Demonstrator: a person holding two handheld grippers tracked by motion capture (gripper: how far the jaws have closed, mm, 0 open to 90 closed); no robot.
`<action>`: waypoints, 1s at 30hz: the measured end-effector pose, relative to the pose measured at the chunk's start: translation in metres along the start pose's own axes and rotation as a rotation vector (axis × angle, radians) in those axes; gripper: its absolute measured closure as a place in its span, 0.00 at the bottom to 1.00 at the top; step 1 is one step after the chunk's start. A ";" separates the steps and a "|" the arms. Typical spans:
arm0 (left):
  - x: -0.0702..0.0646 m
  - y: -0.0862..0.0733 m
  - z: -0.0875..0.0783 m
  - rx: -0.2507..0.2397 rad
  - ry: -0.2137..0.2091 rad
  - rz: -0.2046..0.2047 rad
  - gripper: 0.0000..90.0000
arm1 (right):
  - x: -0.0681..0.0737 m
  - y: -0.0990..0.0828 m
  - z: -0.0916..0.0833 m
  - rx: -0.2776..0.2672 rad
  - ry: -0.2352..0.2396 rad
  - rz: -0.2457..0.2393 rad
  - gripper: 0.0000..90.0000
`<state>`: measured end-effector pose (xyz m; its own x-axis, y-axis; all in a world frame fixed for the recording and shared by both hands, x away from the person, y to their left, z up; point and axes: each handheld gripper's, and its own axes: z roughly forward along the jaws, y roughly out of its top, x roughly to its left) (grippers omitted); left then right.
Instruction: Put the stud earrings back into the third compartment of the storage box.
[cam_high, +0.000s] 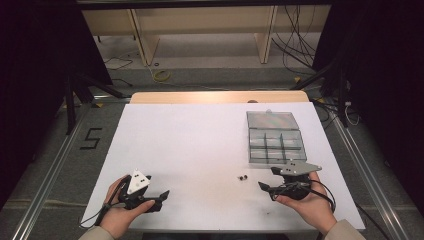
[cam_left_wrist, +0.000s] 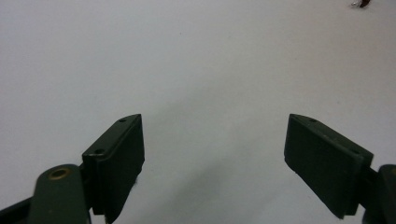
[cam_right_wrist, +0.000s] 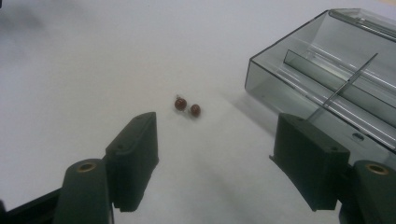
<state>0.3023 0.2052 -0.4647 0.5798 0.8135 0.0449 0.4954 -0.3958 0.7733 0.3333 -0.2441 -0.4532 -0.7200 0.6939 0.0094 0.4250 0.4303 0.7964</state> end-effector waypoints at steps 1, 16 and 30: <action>0.000 0.000 0.000 0.000 0.000 0.000 0.22 | 0.000 0.001 0.000 -0.002 0.000 0.001 0.35; -0.001 0.001 0.001 0.005 -0.002 0.009 0.22 | 0.008 0.018 0.027 -0.011 0.054 -0.073 0.45; -0.002 0.001 0.002 0.006 -0.001 0.019 0.22 | 0.015 0.031 0.060 0.077 0.110 -0.137 0.57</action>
<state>0.3028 0.2027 -0.4653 0.5903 0.8051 0.0590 0.4879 -0.4140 0.7684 0.3685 -0.1853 -0.4651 -0.8277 0.5606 -0.0269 0.3567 0.5625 0.7459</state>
